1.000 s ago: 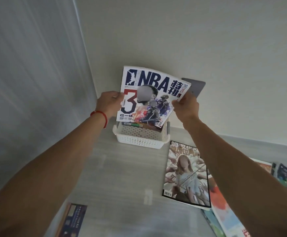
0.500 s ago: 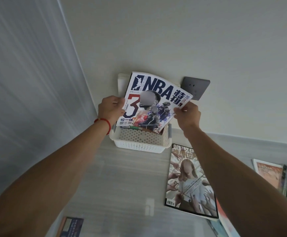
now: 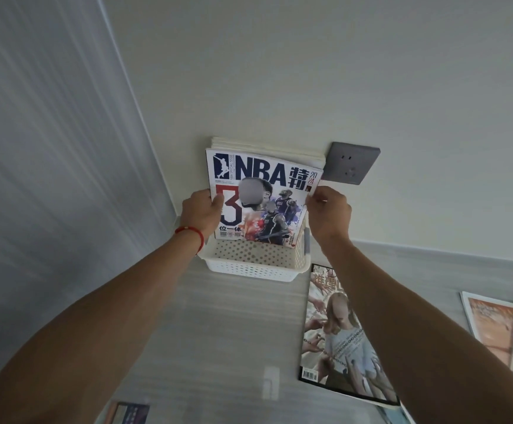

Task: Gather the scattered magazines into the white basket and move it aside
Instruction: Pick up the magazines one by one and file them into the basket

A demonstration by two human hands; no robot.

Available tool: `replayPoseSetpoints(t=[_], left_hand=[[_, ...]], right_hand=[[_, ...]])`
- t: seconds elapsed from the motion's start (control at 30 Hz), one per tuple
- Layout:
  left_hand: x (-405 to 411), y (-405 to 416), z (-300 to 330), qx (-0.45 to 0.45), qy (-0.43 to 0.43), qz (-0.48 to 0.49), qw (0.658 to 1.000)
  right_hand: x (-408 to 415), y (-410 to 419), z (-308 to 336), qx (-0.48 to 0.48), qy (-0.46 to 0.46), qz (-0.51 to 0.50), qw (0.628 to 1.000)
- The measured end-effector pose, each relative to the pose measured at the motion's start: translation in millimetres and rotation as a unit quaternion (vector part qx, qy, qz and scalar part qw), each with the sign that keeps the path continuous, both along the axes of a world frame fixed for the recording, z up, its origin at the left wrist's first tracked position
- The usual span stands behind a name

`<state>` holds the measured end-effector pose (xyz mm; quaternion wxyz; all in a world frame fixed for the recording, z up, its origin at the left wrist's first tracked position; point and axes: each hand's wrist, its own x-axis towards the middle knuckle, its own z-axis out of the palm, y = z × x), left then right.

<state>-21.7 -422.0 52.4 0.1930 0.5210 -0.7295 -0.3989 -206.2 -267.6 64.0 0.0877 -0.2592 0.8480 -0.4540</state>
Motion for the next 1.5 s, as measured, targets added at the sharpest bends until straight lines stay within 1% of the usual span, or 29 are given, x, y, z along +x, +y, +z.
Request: replayPoseSetpoints(t=[0.1,0.23,0.3,0.37,0.43,0.47,0.53,0.6,0.67,0.73,0.8,0.87,0.93,0.97,1.0,1.03,1.17,1.23,1.3,1.37,1.43,1.5], left_hand=[[-9.5,6.0,3.0,0.033,0.013,0.002,0.999],[-3.5,8.1,3.1,0.078,0.025,-0.007,0.997],[-0.6,17.5,5.8,0.085,0.019,-0.001,0.996],[4.3,36.2,4.6,0.059,0.021,0.033,0.997],[10.5,63.0,0.6,-0.008,0.035,0.044,0.998],[12.9,79.0,-4.7,-0.034,0.030,0.029,0.999],[13.2,122.0,-16.2,-0.036,0.021,-0.015,0.999],[9.3,171.9,-28.3,-0.027,0.007,-0.086,0.996],[-1.6,217.1,-39.0,-0.040,-0.020,-0.175,0.984],[-15.4,257.9,-49.3,-0.069,-0.059,-0.256,0.962],[-30.2,293.8,-57.3,-0.071,-0.088,-0.316,0.942],[-44.5,325.9,-63.1,-0.066,-0.097,-0.349,0.930],[-57.4,353.8,-65.9,-0.065,-0.098,-0.364,0.924],[-64.3,366.5,-64.7,-0.071,-0.102,-0.371,0.920],[-71.7,377.5,-65.5,-0.079,-0.107,-0.380,0.915],[-78.8,388.1,-63.9,-0.084,-0.115,-0.388,0.910],[-106.0,418.5,-61.4,-0.070,-0.115,-0.414,0.900],[-115.9,432.9,-60.0,-0.068,-0.134,-0.433,0.889],[-123.8,445.6,-59.7,-0.086,-0.158,-0.445,0.877],[-130.8,455.5,-59.5,-0.108,-0.145,-0.457,0.871],[-136.3,459.4,-60.3,-0.127,-0.143,-0.475,0.859],[-141.0,461.9,-61.2,-0.128,-0.159,-0.486,0.849]], right_hand=[[6.9,7.3,1.0,-0.005,-0.014,-0.010,1.000],[18.9,23.5,-0.3,-0.005,-0.087,0.091,0.992],[22.0,35.9,-4.0,0.019,-0.113,0.102,0.988],[22.7,57.0,-11.4,0.038,-0.120,0.098,0.987],[23.1,91.0,-23.1,0.040,-0.107,0.090,0.989],[23.2,112.3,-29.7,0.040,-0.103,0.079,0.991],[20.5,161.8,-45.9,0.058,-0.096,0.056,0.992],[11.4,218.2,-61.7,0.104,-0.083,0.028,0.991],[-6.9,275.7,-74.5,0.153,-0.061,-0.020,0.986],[-29.7,332.5,-87.7,0.239,-0.017,-0.052,0.970],[-52.6,387.7,-99.1,0.318,-0.009,-0.103,0.943],[-72.0,437.7,-105.3,0.376,-0.050,-0.172,0.909],[-85.1,479.3,-109.7,0.414,-0.137,-0.218,0.873],[-88.4,495.7,-112.5,0.426,-0.177,-0.225,0.858],[-89.1,508.8,-117.1,0.441,-0.198,-0.217,0.848],[-87.9,518.0,-124.3,0.457,-0.198,-0.199,0.844],[-78.5,530.6,-140.2,0.482,-0.118,-0.145,0.856],[-75.1,534.9,-136.3,0.496,-0.093,-0.092,0.859],[-71.6,545.2,-127.8,0.486,-0.057,-0.011,0.872],[-70.5,559.3,-116.4,0.448,-0.026,0.096,0.889],[-73.0,570.6,-105.0,0.410,-0.005,0.224,0.884],[-77.7,577.6,-93.2,0.389,0.007,0.315,0.866]])
